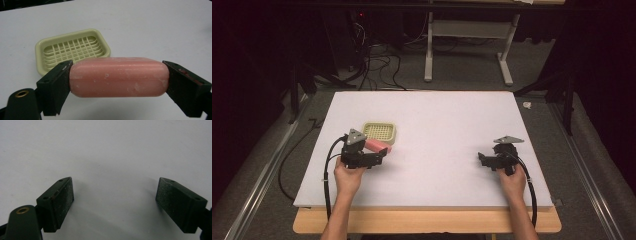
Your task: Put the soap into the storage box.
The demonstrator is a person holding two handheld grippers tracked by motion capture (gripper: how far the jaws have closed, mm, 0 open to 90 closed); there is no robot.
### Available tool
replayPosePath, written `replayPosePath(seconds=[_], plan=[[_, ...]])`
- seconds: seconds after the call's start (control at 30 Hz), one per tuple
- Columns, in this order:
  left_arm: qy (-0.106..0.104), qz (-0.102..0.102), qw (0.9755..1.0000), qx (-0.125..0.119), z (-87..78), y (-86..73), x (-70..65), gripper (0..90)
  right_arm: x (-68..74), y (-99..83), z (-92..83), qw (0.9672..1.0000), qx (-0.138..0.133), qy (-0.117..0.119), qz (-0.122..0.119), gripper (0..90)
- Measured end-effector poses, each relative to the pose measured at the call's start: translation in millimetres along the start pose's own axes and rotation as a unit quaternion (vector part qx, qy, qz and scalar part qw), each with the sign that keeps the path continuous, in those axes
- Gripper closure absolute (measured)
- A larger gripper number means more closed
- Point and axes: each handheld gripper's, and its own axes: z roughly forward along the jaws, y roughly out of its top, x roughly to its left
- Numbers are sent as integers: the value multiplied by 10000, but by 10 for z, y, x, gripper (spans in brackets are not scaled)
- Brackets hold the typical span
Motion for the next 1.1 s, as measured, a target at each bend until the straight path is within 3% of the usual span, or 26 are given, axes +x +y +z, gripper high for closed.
replayPosePath(seconds=[0.3,0.43,0.6,0.93,1.1], plan=[[215,-93,9997,54,42,108,93,142,0,0,0,10000,0,1,0,155],[257,-238,9994,48,84,143,164,142,-1,0,0,10000,0,1,1,155],[447,-318,9983,176,164,191,232,142,-1,0,0,10000,1,2,1,155],[632,-185,9970,410,400,314,239,142,-1,0,0,10000,0,1,-1,155],[646,-407,9960,463,524,290,282,141,0,0,0,10000,0,2,0,155]])
